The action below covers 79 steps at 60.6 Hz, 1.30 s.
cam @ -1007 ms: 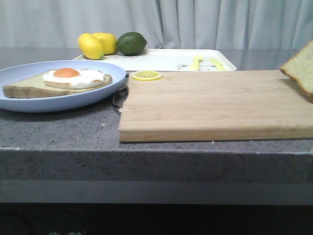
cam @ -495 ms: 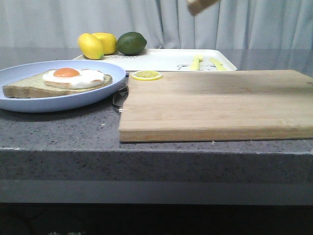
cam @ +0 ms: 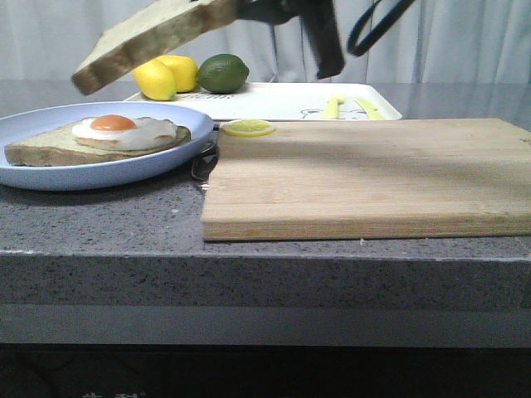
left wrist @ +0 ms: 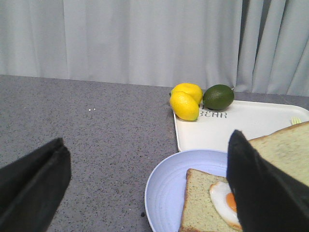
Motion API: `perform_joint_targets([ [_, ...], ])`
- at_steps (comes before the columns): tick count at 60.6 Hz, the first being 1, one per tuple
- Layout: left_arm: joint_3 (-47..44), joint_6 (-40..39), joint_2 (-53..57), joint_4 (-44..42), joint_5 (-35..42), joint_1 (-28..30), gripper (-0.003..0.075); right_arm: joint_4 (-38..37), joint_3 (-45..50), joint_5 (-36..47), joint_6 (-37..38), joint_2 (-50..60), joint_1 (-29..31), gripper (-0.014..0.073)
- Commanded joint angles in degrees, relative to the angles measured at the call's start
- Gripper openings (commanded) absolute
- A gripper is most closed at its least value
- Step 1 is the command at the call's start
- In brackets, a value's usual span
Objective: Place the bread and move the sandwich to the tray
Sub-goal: 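Lift the bread slice and carry it over the blue plate, then lower the bread onto the fried egg and open the right gripper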
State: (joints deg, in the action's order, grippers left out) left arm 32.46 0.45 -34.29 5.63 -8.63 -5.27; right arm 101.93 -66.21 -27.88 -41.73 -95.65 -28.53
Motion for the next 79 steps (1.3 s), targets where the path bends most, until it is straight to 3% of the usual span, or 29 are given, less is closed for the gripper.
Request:
perform_joint_targets([
  [1,2.17,-0.04,-0.39,0.06,4.66,0.02,0.0638,8.61,-6.51,-2.50,-1.56,-1.72,-2.00,-0.0060],
  [11,2.17,-0.04,-0.39,0.06,4.66,0.02,0.0638,8.56,-12.74,-2.34,-1.56,-8.28,-3.67,-0.0058],
  [29,2.17,-0.04,-0.39,0.06,4.66,0.02,0.0638,8.36,-12.33,2.81,-1.56,-9.49,-3.67,-0.0036],
  [52,2.17,-0.04,-0.39,0.06,4.66,0.02,0.0638,6.56,-12.22,-0.25,-1.56,-9.49,-3.67,0.0162],
  [64,2.17,-0.04,-0.39,0.06,4.66,0.02,0.0638,6.56,-12.22,-2.65,-1.56,-9.43,-3.67,0.0320],
  [79,2.17,-0.04,-0.39,0.06,4.66,0.02,0.0638,6.50,-11.63,-3.58,-1.56,-8.44,-3.51,0.0328],
])
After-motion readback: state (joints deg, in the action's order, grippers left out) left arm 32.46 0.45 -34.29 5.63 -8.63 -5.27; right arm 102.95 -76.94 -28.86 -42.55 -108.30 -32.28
